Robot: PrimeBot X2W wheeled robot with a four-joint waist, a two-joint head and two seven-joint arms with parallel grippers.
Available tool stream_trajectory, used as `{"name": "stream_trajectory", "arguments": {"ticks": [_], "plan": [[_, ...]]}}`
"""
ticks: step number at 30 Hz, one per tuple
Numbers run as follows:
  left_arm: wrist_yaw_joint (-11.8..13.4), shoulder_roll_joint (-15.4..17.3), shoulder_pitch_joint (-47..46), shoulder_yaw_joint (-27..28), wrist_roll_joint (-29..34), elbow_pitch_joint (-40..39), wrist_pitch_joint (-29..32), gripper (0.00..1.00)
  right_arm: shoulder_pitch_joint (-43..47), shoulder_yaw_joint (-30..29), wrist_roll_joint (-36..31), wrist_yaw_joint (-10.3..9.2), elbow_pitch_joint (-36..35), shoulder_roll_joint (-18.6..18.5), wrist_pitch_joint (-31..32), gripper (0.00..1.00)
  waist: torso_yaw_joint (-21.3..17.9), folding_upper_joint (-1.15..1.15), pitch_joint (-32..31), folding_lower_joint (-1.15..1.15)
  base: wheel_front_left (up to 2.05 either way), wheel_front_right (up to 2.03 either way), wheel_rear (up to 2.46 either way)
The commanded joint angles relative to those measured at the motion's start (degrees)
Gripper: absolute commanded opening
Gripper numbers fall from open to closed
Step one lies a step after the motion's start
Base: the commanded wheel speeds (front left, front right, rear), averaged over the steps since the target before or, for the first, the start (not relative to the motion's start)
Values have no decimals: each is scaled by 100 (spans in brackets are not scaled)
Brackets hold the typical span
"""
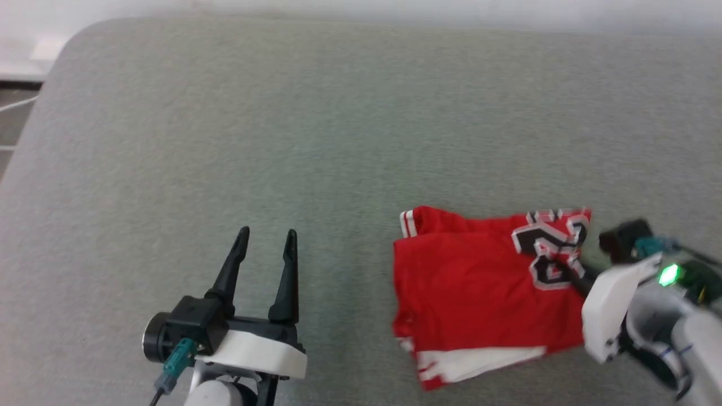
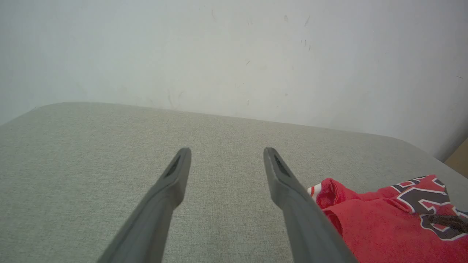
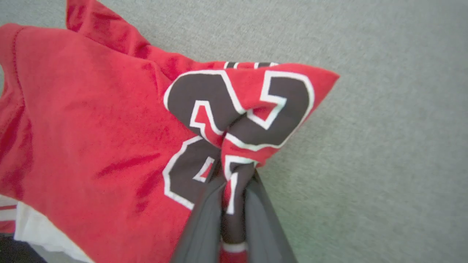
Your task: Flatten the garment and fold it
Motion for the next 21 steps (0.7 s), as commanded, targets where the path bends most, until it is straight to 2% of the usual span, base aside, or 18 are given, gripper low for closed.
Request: {"name": "stream_trajectory", "arguments": {"ticks": [1, 8, 12, 17, 21], "plan": [[-3, -8, -72, -56, -66, 7, -27, 100, -277, 45, -195, -13, -111, -217, -32, 0, -572, 0, -19, -1, 0, 0, 0], [21, -8, -586, -329, -101, -42, -27, 100, -1082, 221, -975, -13, -395, -1335, 81, 0, -1342, 0, 514, -1, 0, 0, 0], [-8, -8, -927, -426, -2, -75, -27, 100, -1472, 201, -1147, -13, -289, -1890, -22, 0, -1655, 0, 982, -1, 0, 0, 0], [-77, -8, -1264, -480, 131, -124, -27, 100, -1709, 83, -1168, -13, 64, -2313, -259, 0, -1776, 0, 1454, -1, 0, 0, 0], [-134, -8, -1541, -568, 233, -170, -27, 100, -1816, -115, -1271, -13, 595, -2593, -627, 0, -1716, 0, 1868, -1, 0, 0, 0]]}}
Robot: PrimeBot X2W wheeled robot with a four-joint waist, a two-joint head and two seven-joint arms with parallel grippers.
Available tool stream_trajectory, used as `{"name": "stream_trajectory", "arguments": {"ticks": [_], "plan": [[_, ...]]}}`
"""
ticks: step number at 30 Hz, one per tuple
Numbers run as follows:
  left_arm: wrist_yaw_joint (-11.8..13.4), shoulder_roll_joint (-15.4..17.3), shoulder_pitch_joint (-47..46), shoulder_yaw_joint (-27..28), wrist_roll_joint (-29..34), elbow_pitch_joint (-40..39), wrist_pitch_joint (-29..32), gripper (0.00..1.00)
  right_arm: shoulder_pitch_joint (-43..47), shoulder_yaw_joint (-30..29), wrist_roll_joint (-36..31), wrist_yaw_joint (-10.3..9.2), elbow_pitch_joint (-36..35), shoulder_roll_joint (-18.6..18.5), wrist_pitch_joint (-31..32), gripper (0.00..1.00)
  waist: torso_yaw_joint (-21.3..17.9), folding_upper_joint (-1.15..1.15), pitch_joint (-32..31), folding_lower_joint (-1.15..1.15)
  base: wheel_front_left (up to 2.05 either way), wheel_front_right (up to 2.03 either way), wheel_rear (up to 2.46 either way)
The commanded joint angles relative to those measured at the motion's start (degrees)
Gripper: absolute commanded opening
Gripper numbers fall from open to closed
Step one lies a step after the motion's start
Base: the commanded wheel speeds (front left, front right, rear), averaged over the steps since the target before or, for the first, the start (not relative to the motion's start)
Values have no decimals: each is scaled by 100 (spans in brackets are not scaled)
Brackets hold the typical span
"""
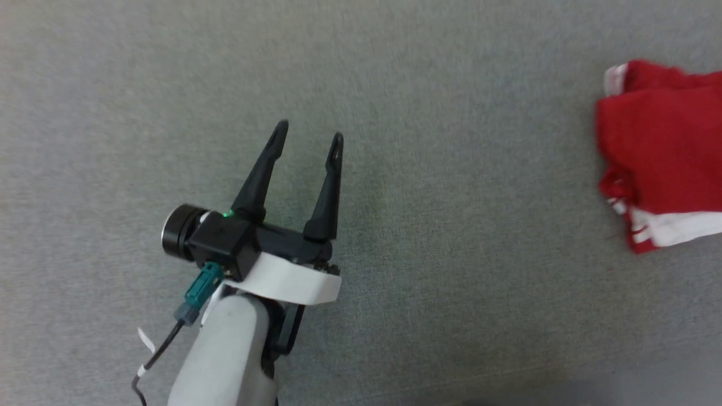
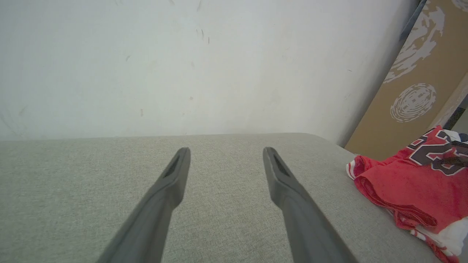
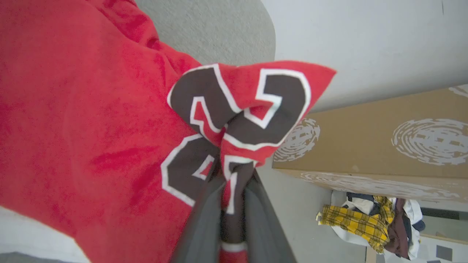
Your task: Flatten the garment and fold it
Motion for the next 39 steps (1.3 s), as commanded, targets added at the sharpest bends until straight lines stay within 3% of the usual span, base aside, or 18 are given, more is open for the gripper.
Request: {"name": "stream_trajectory", "arguments": {"ticks": [1, 10, 17, 18, 19, 28, 33, 39], "plan": [[-44, 0, -93, -23, 45, -24, -27, 100, -88, -45, -49, -13, 80, -35, -77, 0, -175, 0, 711, -1, 0, 0, 0], [-74, 0, -422, -89, 193, -253, -27, 100, -169, -889, -596, -13, 1451, -329, -949, 0, 181, 0, 1309, -1, 0, 0, 0], [-47, 0, -502, -111, 207, -322, -27, 100, -365, -1438, -882, -13, 2134, -97, -1274, 0, 353, 0, 1467, -1, 0, 0, 0], [-40, 0, -504, -114, 199, -314, -27, 100, -404, -1530, -929, -13, 2226, -62, -1324, 16, 375, 0, 1452, -1, 0, 0, 0], [-27, 0, -499, -111, 185, -307, -27, 100, -435, -1607, -1013, -13, 2294, -31, -1386, 100, 389, 0, 1425, -1, 0, 0, 0], [52, 0, -114, 32, 5, -173, -27, 100, -634, -1887, -1515, -13, 2469, 324, -1621, 100, 342, 0, 459, -1, 0, 0, 0], [114, 0, 304, 250, -124, -131, -27, 100, -787, -1976, -1304, -13, 2205, 674, -1796, 100, 306, 0, -337, -1, 0, 0, 0], [388, 0, 710, 569, -221, -70, -27, 100, -663, -1967, -961, -13, 1569, 1042, -2037, 100, 433, 0, -1067, -1, 0, 0, 0]]}}
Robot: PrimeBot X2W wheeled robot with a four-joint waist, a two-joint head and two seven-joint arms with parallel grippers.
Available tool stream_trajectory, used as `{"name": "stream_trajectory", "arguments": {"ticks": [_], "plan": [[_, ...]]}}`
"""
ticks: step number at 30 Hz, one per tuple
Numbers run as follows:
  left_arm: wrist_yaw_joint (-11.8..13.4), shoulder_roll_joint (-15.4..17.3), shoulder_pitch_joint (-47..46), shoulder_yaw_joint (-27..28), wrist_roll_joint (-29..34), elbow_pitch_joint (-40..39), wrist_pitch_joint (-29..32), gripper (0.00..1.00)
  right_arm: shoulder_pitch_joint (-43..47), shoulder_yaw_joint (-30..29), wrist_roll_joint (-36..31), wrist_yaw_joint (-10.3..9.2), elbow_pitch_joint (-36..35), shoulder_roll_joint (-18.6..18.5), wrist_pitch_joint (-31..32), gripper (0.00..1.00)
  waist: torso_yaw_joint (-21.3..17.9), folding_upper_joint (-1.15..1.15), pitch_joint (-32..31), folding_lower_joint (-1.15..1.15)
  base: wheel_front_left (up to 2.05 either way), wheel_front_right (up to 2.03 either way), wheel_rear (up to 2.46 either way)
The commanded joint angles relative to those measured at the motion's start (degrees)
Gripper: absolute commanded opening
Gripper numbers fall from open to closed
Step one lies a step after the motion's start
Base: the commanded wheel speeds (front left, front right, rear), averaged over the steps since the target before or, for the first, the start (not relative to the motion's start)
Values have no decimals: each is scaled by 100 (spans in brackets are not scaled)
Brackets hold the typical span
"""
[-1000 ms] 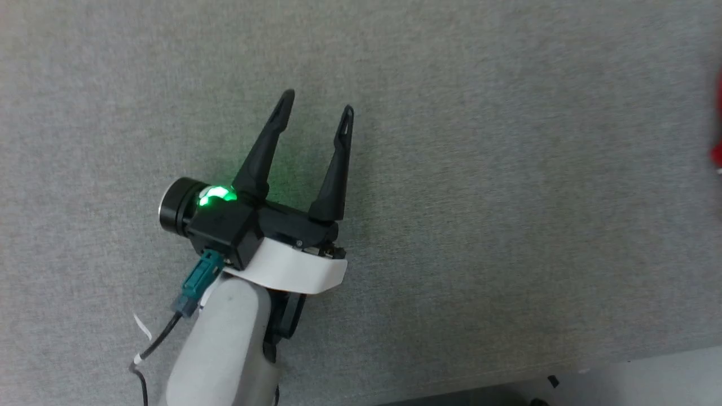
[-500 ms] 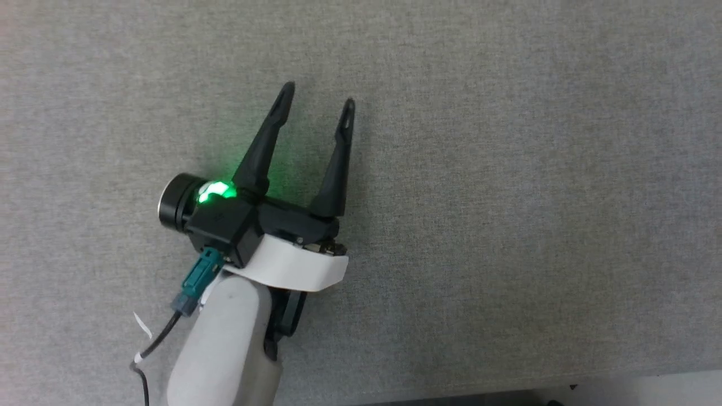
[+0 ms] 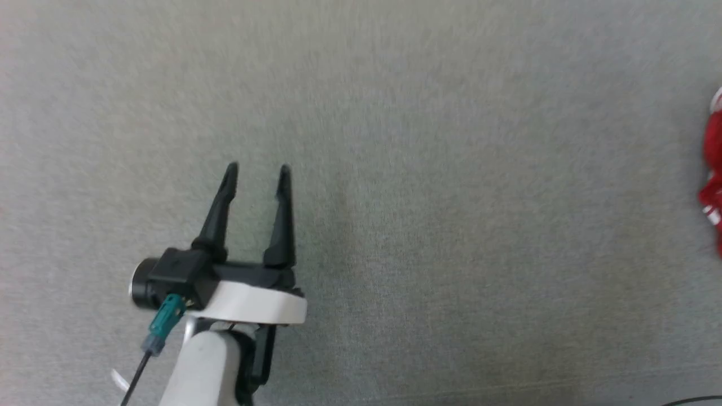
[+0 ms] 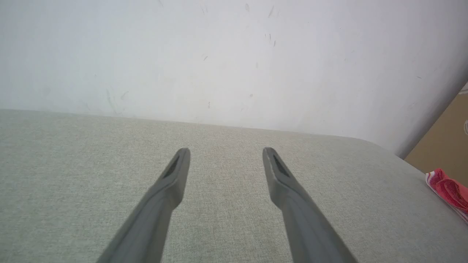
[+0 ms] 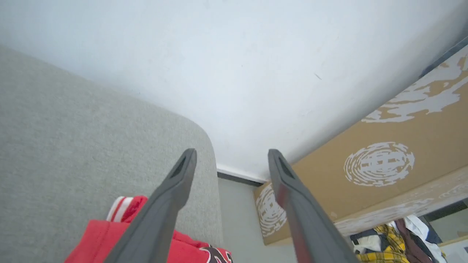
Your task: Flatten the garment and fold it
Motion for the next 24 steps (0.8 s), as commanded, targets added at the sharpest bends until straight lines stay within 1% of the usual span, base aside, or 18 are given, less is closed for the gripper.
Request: {"name": "stream_trajectory", "arguments": {"ticks": [1, 4, 7, 9, 13, 18, 24], "plan": [[83, 33, 97, 72, -27, 29, -26, 100, 96, -25, 93, -12, -161, 142, -61, 100, 36, 0, -870, 1, 0, 0, 0], [150, 33, 254, 230, -73, 67, -26, 100, 273, -114, 277, -12, -626, 466, -145, 100, 108, 0, -1109, 1, 0, 0, 0], [135, 33, 388, 375, -169, 64, -26, 100, 566, -258, 410, -12, -1124, 876, -242, 100, 174, 0, -1283, 1, 0, 0, 0], [102, 33, 488, 429, -182, 54, -26, 100, 830, -416, 446, -12, -1485, 1266, -370, 100, 216, 0, -1376, 1, 0, 0, 0], [143, 33, 692, 487, -175, 41, -26, 100, 1473, -567, 419, -12, -2101, 2046, -452, 100, 307, 0, -1518, 1, 0, 0, 0], [192, 33, 916, 547, -99, 19, -26, 100, 2177, -663, 376, -12, -2730, 2843, -542, 100, 401, 0, -1642, 1, 0, 0, 0], [190, 33, 1069, 520, -28, 76, -26, 100, 2995, -548, 398, -12, -3112, 3367, -667, 100, 496, 0, -1710, 1, 0, 0, 0]]}}
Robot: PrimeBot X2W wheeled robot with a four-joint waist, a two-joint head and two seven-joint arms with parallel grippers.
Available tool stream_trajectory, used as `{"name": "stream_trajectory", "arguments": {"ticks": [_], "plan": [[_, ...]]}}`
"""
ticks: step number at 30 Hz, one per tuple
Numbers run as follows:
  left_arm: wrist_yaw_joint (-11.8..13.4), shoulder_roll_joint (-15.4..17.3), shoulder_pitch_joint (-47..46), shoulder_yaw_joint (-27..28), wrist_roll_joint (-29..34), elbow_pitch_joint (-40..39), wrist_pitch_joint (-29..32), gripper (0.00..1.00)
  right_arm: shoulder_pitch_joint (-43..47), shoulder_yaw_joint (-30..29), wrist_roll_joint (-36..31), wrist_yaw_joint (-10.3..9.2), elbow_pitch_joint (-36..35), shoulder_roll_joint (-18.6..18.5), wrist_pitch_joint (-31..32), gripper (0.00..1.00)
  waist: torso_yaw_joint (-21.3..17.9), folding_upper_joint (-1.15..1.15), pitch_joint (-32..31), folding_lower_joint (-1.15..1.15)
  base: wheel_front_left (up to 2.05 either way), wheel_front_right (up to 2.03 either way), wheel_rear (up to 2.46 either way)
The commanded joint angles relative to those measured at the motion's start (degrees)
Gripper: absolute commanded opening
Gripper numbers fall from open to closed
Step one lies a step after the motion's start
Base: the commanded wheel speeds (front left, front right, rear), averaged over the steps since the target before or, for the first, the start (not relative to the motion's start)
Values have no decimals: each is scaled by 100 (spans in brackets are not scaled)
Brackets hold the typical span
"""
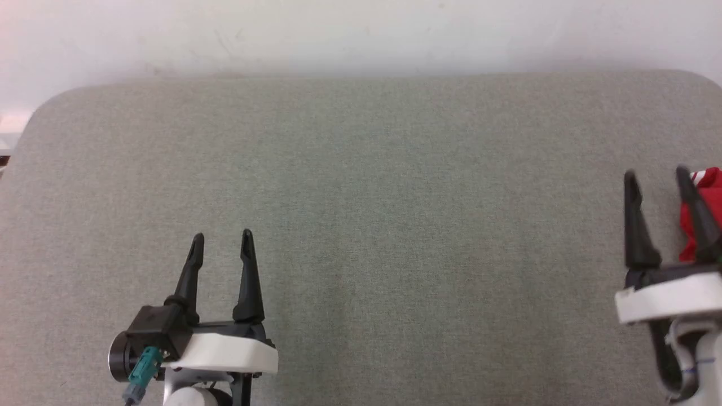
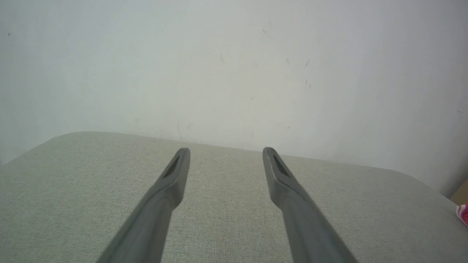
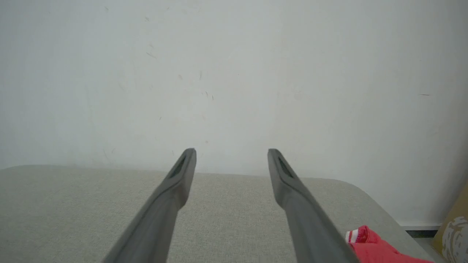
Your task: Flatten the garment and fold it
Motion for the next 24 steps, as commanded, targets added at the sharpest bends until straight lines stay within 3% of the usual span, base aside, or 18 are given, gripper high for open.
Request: {"name": "stream_trajectory", "arguments": {"ticks": [1, 11, 24], "plan": [[17, 21, 85, 21, 59, 31, -27, 100, 179, 4, 11, -12, -50, 132, -55, 100, 45, 0, -49, 0, 0, 0, 0], [16, 21, 286, -40, 164, 243, -27, 100, 851, 391, -1, -12, 98, 561, -186, 100, 98, 0, -130, 0, 0, 0, 0], [16, 21, 288, -44, 231, 273, -27, 100, 906, 354, -22, -12, 157, 681, -251, 100, 92, 0, -120, 0, 0, 0, 0]]}}
